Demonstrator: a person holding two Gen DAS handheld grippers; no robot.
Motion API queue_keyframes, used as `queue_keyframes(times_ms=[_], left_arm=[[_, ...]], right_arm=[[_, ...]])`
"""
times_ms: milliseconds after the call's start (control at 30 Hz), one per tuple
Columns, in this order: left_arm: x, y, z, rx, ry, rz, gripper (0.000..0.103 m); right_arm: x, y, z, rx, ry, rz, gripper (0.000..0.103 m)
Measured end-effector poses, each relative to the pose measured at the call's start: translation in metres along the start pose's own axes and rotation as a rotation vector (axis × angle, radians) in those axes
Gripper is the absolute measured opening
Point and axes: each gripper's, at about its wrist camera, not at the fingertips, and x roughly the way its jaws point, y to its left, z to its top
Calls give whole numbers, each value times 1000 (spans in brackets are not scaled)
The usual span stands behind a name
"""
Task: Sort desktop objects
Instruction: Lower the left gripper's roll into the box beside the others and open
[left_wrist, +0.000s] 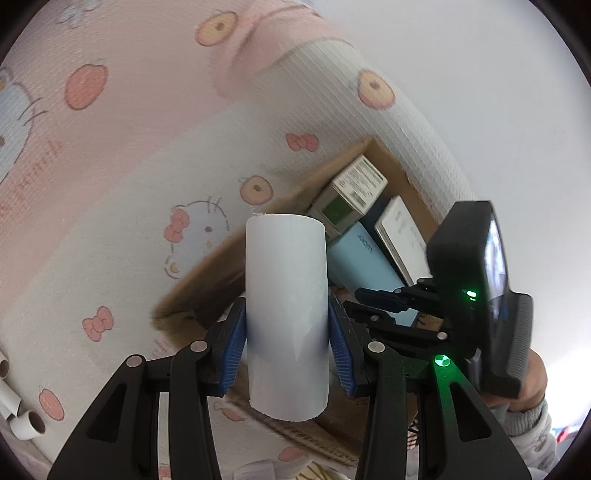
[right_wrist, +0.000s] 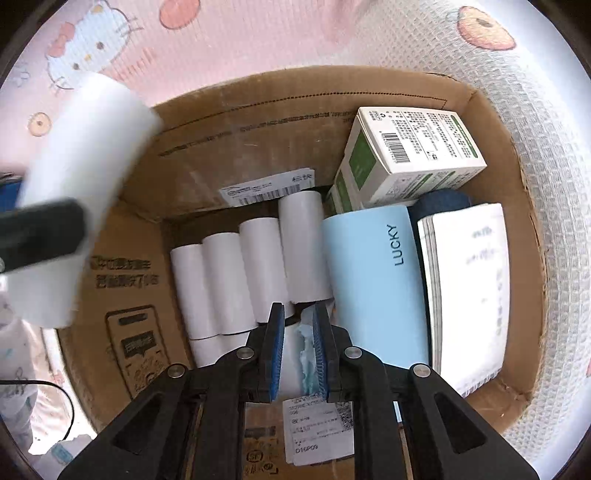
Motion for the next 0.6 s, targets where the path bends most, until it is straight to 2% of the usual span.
queue_keyframes(times_ms=[67,267,600], left_arm=[[9,-9,0,3,24,11,46],[40,-28,3,-23,96,51,46],[98,-44,7,-101,192,103,46]], right_arm=[[6,-37,-46,3,-23,30,12],[-3,-56,-60,7,-88,27,12],[-12,-99,-83,67,-164,83,12]])
